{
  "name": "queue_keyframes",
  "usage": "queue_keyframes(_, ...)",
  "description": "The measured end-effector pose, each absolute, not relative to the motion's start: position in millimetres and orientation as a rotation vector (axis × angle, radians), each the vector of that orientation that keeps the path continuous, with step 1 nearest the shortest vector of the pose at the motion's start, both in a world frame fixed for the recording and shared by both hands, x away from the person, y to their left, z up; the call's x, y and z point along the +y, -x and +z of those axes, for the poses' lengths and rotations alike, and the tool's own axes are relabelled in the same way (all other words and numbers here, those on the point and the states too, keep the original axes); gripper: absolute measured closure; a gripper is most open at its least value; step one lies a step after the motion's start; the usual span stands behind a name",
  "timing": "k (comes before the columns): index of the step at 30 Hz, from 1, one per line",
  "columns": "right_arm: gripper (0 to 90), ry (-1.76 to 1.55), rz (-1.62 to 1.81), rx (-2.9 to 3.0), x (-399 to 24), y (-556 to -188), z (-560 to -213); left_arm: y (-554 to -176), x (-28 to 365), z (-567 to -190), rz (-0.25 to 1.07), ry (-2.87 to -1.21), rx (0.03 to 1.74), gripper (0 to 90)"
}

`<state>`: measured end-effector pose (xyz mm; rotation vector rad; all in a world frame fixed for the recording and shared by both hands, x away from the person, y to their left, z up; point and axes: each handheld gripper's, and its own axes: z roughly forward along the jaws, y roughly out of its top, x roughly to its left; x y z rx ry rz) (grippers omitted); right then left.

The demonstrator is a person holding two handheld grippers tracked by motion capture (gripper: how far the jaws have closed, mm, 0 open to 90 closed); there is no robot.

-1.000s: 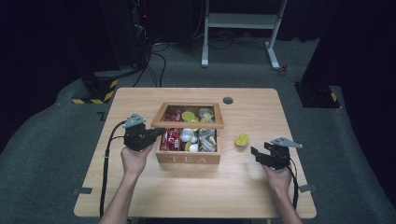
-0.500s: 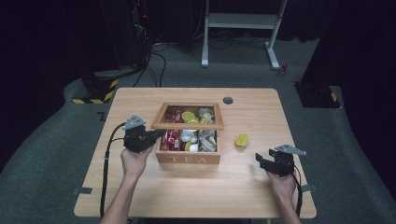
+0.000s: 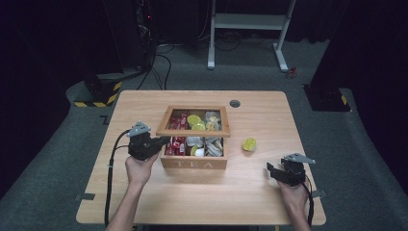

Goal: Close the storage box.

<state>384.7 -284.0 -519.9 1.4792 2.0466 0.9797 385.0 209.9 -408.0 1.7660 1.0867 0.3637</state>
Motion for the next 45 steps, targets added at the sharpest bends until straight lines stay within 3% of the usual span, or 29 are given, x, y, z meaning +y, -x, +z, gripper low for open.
queue_keyframes(45,33.9,-1.485,0.862,2.024,-284,-384,-522,-372,205,-450,0.366,-1.806,1.118,88.2)
